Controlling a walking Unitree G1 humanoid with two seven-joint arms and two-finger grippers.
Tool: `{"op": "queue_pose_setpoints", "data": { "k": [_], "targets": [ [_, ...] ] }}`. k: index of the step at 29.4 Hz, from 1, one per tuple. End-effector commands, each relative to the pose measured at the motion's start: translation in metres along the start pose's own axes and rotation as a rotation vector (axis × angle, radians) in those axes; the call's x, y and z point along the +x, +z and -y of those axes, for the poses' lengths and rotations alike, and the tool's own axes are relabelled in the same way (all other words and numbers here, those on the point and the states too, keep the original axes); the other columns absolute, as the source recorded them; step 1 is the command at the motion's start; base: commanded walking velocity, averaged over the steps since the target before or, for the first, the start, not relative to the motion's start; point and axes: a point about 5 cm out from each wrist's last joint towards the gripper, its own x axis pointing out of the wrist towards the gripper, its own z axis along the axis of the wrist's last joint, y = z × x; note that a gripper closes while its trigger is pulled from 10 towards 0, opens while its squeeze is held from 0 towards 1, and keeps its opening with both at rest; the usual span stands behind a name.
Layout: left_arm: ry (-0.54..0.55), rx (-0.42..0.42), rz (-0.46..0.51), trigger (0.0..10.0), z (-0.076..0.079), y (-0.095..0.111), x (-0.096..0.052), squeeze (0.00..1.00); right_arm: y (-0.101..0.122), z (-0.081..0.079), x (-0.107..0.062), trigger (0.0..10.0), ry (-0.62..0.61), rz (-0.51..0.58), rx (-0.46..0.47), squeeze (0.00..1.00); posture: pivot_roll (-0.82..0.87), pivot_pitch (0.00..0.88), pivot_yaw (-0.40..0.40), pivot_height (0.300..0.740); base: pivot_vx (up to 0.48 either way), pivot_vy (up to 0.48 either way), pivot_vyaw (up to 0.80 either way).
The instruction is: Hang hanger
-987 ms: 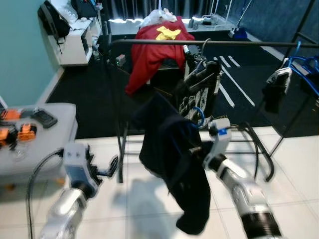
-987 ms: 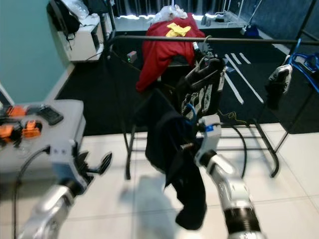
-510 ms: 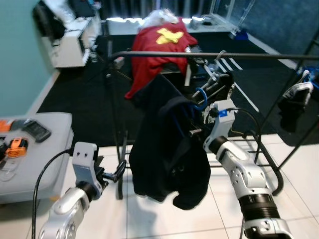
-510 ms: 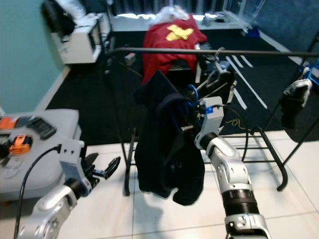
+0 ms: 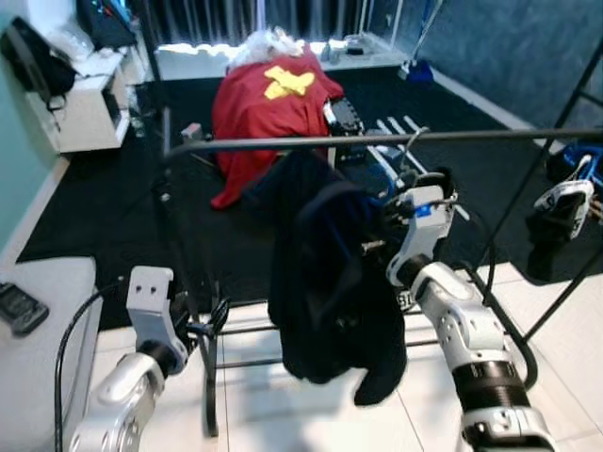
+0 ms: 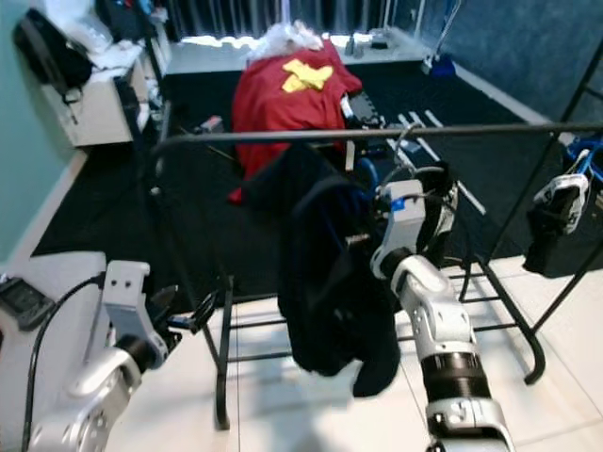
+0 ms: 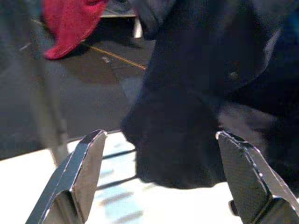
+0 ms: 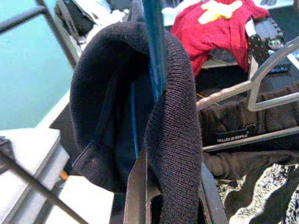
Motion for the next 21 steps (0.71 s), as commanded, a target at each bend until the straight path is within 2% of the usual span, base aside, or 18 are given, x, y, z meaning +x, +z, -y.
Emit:
{"op": "queue_pose_setpoints", "data": {
  "k": [1, 11, 15, 16, 17, 18, 21],
  "targets": [
    [0.003, 0.002, -0.029, 10.0, -0.003, -0.006, -0.004, 0.00, 0.011, -0.008, 0.005, 10.0, 0.041, 0.038, 0.008, 0.00, -0.08, 0.059, -0.008, 0.740, 0.000, 0.000, 0.00],
    [-0.002, 0.003, -0.032, 10.0, -0.003, -0.006, -0.004, 0.00, 0.013, -0.024, 0.007, 10.0, 0.139, 0.025, 0.023, 0.00, -0.08, 0.059, -0.007, 0.740, 0.000, 0.000, 0.00],
    [-0.010, 0.002, -0.035, 10.0, -0.002, -0.007, -0.004, 0.00, -0.005, -0.044, 0.004, 10.0, 0.259, -0.105, -0.013, 0.00, -0.08, 0.059, -0.009, 0.740, 0.000, 0.000, 0.00],
    [-0.010, 0.002, -0.035, 10.0, -0.002, -0.007, -0.004, 0.00, -0.005, -0.044, 0.004, 10.0, 0.259, -0.105, -0.013, 0.00, -0.08, 0.059, -0.009, 0.740, 0.000, 0.000, 0.00],
    [-0.017, 0.002, -0.036, 10.0, -0.002, -0.007, -0.004, 0.00, -0.009, -0.053, 0.003, 10.0, 0.310, -0.125, -0.012, 0.00, -0.07, 0.060, -0.009, 0.740, 0.000, 0.000, 0.00],
    [-0.017, 0.002, -0.036, 10.0, -0.002, -0.007, -0.004, 0.00, -0.009, -0.053, 0.003, 10.0, 0.310, -0.125, -0.012, 0.00, -0.07, 0.060, -0.009, 0.740, 0.000, 0.000, 0.00],
    [-0.032, 0.003, -0.036, 10.0, 0.000, -0.007, -0.004, 0.00, -0.008, -0.069, 0.008, 10.0, 0.348, -0.107, 0.019, 0.00, -0.07, 0.058, -0.011, 0.740, 0.000, 0.000, 0.00]
  ]
}}
